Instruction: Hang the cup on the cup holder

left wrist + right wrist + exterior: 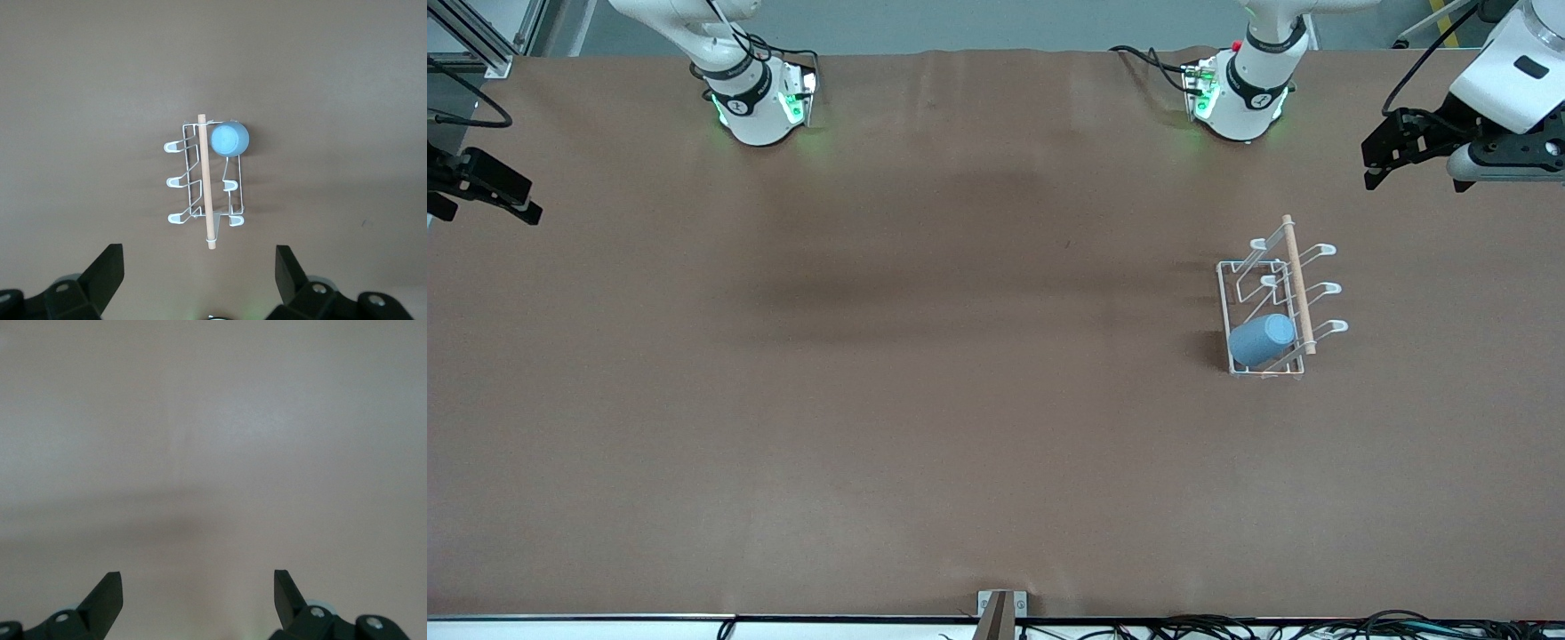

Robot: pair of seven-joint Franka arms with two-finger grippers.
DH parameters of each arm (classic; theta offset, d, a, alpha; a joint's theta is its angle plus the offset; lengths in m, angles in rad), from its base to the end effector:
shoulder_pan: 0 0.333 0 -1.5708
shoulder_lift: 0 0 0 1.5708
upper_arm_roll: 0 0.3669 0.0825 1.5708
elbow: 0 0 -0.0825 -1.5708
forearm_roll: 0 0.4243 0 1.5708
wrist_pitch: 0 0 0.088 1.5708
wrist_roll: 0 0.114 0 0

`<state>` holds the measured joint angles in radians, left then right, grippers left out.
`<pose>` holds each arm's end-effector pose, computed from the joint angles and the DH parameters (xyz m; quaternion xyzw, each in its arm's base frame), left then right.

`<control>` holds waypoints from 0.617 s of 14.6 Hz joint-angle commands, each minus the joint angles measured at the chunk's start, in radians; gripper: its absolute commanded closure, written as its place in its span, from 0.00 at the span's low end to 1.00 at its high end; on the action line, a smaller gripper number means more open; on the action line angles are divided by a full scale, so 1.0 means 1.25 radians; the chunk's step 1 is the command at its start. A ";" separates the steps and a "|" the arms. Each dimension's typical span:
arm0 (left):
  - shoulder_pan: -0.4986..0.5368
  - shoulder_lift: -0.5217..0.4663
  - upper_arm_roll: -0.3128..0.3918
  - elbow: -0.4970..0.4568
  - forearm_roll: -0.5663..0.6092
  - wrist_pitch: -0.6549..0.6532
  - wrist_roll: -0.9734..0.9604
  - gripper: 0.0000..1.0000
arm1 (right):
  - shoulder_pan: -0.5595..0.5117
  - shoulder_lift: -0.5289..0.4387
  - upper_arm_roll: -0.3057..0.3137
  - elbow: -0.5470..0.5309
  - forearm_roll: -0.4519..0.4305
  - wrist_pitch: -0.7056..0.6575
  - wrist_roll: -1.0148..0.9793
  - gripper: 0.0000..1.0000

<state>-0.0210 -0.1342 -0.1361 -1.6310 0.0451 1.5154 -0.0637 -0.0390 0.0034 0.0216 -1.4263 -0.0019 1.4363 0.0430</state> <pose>0.5335 -0.0853 0.7084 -0.9985 0.0447 -0.0121 0.0304 0.5809 -0.0104 0.7276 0.9995 -0.0303 0.0033 0.0009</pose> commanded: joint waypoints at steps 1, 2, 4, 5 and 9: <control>0.007 -0.002 -0.002 -0.012 -0.016 0.012 0.001 0.00 | 0.003 -0.009 -0.005 -0.012 0.003 0.007 -0.009 0.00; 0.008 -0.001 -0.002 -0.012 -0.016 0.012 0.002 0.00 | 0.003 -0.009 -0.005 -0.012 0.003 0.007 -0.009 0.00; 0.007 0.007 -0.002 -0.012 -0.018 0.012 0.002 0.00 | 0.003 -0.009 -0.005 -0.012 0.003 0.006 -0.009 0.00; 0.008 0.009 -0.002 -0.012 -0.018 0.012 0.002 0.00 | 0.003 -0.009 -0.005 -0.012 0.003 0.006 -0.009 0.00; 0.008 0.010 -0.002 -0.014 -0.018 0.012 0.003 0.00 | 0.003 -0.009 -0.005 -0.012 0.003 0.007 -0.009 0.00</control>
<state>-0.0209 -0.1131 -0.1357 -1.6414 0.0428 1.5189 -0.0637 -0.0390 0.0034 0.0215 -1.4264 -0.0019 1.4364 0.0430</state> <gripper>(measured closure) 0.000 0.000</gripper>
